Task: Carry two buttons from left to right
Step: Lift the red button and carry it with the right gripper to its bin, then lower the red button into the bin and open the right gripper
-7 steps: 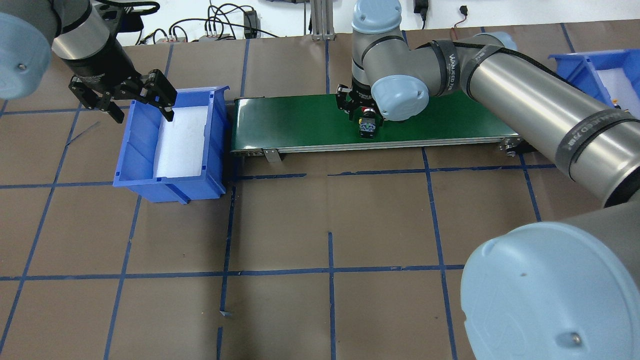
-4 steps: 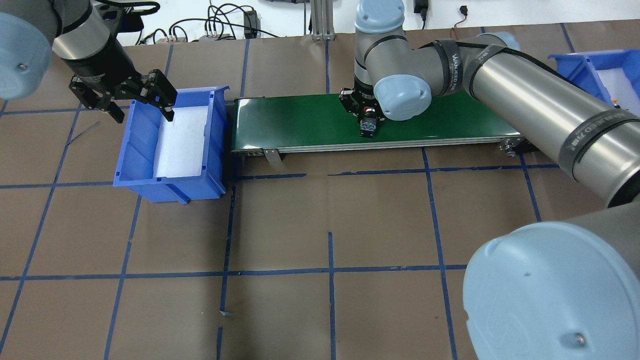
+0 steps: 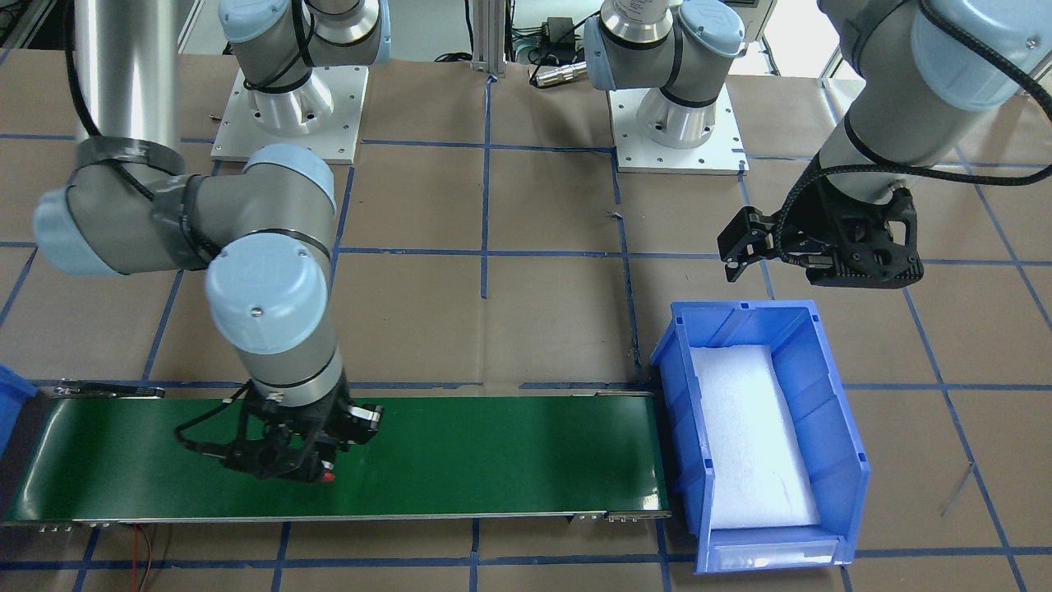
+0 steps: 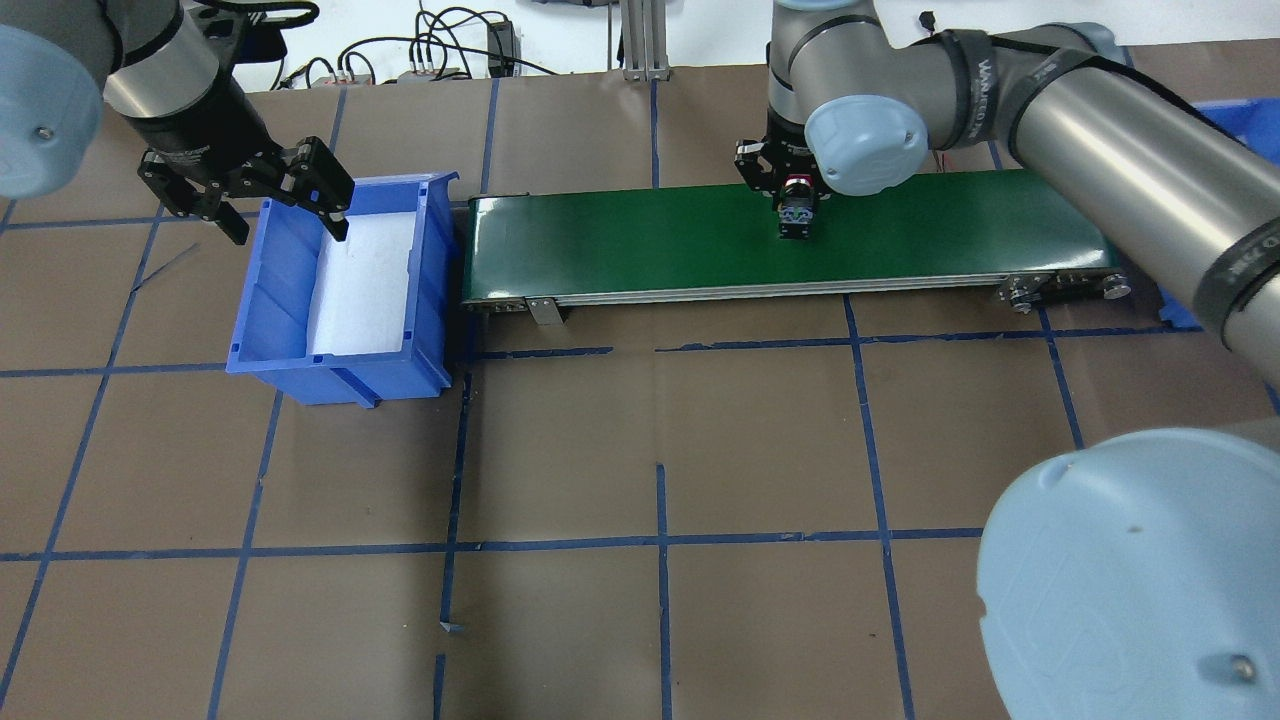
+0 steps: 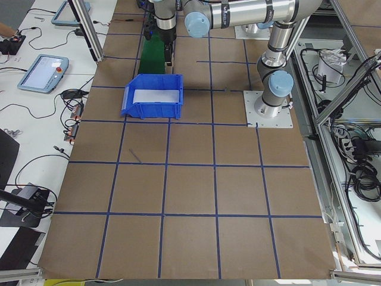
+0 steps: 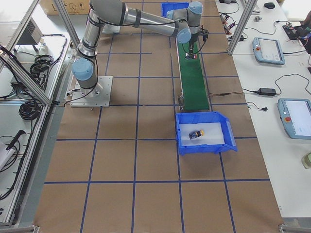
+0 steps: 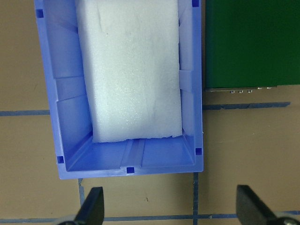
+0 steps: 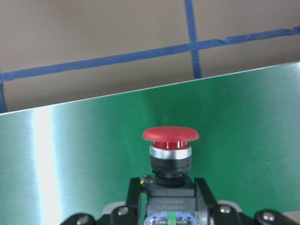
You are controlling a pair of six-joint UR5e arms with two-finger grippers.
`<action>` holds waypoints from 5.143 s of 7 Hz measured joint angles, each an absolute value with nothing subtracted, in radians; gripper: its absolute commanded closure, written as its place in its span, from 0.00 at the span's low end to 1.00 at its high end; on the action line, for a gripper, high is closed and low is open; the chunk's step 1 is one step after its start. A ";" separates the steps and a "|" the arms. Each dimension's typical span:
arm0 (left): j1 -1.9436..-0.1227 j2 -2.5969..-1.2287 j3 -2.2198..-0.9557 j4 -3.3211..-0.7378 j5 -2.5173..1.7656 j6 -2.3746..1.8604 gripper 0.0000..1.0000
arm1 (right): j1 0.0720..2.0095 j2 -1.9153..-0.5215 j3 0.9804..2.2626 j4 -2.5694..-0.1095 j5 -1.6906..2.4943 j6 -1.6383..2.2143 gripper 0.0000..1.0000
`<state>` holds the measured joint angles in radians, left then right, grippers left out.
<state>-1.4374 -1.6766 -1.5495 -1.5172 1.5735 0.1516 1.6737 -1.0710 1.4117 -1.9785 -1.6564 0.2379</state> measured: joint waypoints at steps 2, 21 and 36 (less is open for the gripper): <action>-1.437 -1.677 -1.549 -1.517 1.572 0.151 0.00 | 1.535 -1.099 1.359 -1.862 -1.640 0.029 0.86; -1.436 -1.679 -1.546 -1.516 1.573 0.152 0.00 | 0.996 -0.770 0.956 -1.817 -1.611 -0.749 0.87; -1.437 -1.681 -1.549 -1.522 1.577 0.153 0.00 | 1.017 -0.771 0.901 -1.780 -1.601 -0.761 0.33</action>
<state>-1.4373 -1.6812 -1.5493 -1.5217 1.5769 0.1529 1.0166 -0.7709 0.9010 -1.7797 -1.6006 -0.7607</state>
